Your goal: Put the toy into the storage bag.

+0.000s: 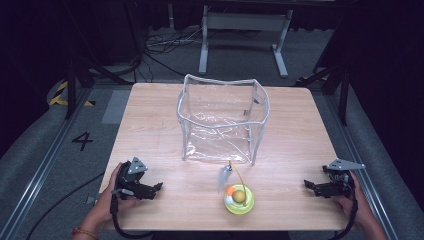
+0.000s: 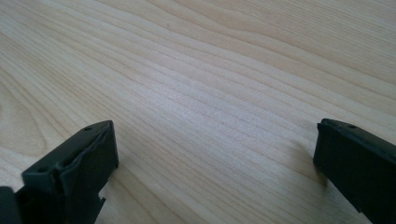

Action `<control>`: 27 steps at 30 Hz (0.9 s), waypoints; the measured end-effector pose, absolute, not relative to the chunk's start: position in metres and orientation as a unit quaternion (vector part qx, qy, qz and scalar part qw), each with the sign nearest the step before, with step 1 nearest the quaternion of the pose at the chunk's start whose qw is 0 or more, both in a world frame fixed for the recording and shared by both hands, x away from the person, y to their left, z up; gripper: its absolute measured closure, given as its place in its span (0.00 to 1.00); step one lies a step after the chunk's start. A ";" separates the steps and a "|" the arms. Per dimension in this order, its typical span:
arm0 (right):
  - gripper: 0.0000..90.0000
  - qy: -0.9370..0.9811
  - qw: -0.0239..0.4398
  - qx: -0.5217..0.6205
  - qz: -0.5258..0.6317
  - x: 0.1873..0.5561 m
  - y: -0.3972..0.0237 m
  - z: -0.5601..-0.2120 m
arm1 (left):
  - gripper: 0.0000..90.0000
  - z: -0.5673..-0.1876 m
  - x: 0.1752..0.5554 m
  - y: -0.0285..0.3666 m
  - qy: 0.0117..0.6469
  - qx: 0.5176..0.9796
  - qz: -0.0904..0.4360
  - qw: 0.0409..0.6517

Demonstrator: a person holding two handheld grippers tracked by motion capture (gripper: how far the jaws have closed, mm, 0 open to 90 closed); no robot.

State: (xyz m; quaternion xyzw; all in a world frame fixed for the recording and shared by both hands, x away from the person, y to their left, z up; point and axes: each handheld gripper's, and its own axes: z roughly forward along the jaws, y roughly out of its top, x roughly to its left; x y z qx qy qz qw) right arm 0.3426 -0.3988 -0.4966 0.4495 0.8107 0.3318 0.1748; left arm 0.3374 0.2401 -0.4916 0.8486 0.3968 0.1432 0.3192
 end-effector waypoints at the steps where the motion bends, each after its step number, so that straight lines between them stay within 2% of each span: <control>1: 0.00 0.813 0.172 0.448 0.330 0.343 -0.399 -0.496 | 0.00 -0.491 0.337 0.240 0.397 0.849 0.142 0.318; 11: 0.03 0.823 0.165 0.441 0.317 0.344 -0.398 -0.493 | 0.00 -0.492 0.337 0.240 0.396 0.850 0.139 0.319; 14: 0.12 0.831 0.157 0.437 0.306 0.344 -0.398 -0.488 | 0.00 -0.492 0.338 0.241 0.393 0.850 0.143 0.319; 15: 0.21 0.832 0.160 0.438 0.301 0.345 -0.398 -0.486 | 0.00 -0.492 0.338 0.241 0.393 0.851 0.143 0.319; 16: 0.25 0.832 0.161 0.438 0.299 0.345 -0.397 -0.483 | 0.00 -0.492 0.338 0.240 0.395 0.850 0.139 0.319; 17: 0.25 0.832 0.161 0.438 0.299 0.345 -0.397 -0.483 | 0.00 -0.492 0.338 0.240 0.395 0.850 0.139 0.319; 18: 0.16 0.841 0.160 0.431 0.287 0.346 -0.395 -0.480 | 0.00 -0.492 0.338 0.240 0.394 0.850 0.141 0.320; 19: 0.21 0.849 0.163 0.416 0.284 0.345 -0.391 -0.476 | 0.00 -0.492 0.338 0.241 0.392 0.851 0.143 0.319; 20: 0.23 0.857 0.148 0.394 0.297 0.343 -0.387 -0.471 | 0.00 -0.492 0.338 0.240 0.394 0.850 0.139 0.320; 21: 0.21 0.862 0.147 0.384 0.296 0.341 -0.382 -0.467 | 0.00 -0.492 0.338 0.240 0.394 0.850 0.141 0.320; 23: 0.25 0.875 0.147 0.359 0.291 0.339 -0.371 -0.456 | 0.00 -0.492 0.338 0.241 0.392 0.851 0.143 0.319; 27: 0.25 0.889 0.134 0.331 0.288 0.337 -0.354 -0.440 | 0.00 -0.492 0.338 0.241 0.392 0.851 0.143 0.320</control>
